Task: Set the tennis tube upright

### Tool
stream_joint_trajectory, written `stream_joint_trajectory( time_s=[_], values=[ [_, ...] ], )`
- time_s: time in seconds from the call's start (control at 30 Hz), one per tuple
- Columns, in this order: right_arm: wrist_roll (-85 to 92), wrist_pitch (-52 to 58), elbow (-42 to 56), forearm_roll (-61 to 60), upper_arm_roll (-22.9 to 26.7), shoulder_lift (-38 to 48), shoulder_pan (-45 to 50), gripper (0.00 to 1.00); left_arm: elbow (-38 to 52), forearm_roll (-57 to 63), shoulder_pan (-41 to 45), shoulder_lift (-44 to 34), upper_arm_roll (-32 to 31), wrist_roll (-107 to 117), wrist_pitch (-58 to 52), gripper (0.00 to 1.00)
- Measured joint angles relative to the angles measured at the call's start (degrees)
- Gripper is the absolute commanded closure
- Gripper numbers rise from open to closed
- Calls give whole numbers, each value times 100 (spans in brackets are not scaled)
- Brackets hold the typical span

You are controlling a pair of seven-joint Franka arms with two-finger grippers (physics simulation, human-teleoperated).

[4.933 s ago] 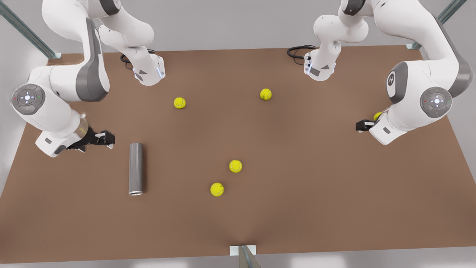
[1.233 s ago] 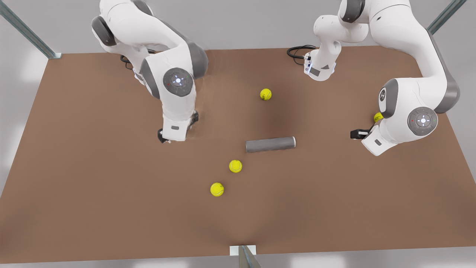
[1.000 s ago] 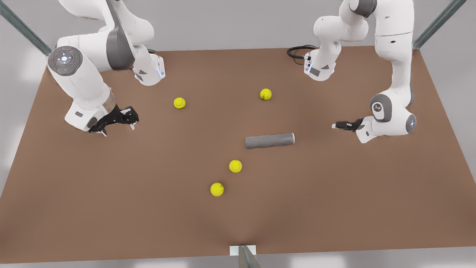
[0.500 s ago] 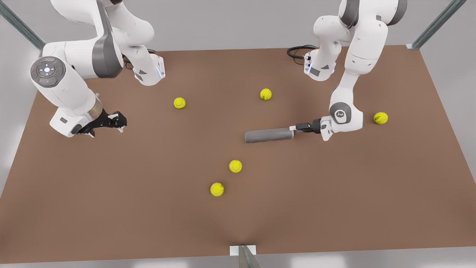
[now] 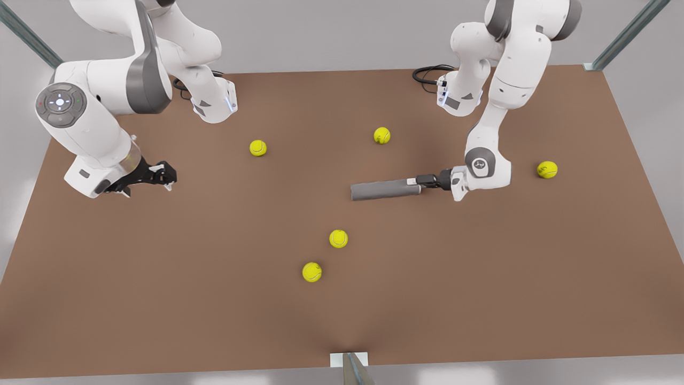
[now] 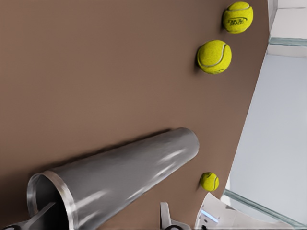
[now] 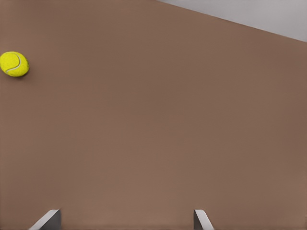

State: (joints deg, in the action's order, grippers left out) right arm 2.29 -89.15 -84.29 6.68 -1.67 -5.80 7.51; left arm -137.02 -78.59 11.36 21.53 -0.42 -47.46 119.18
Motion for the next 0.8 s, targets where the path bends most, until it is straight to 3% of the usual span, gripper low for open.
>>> stream_joint_trajectory(
  time_s=[0.43, 0.47, 0.53, 0.6, 0.8],
  values=[
    [-9, 91, 0, 0, -10, 0, 59, 0, 17, -11, -29, 111, -81, 35, -166, 0],
    [-9, 91, 0, 0, -10, 0, 15, 0, 26, -11, -29, 123, -81, 27, -167, 5],
    [-9, 91, 0, 0, -17, 0, 38, 0, 33, -10, -29, 123, -81, 34, -167, 26],
    [-9, 91, 0, 0, -13, 0, 78, 0, 44, -11, -35, 123, -122, 53, -167, 36],
    [-10, 91, 0, 0, -17, -1, 56, 0, 113, -10, -38, 124, -169, 95, -167, 48]
  ],
)
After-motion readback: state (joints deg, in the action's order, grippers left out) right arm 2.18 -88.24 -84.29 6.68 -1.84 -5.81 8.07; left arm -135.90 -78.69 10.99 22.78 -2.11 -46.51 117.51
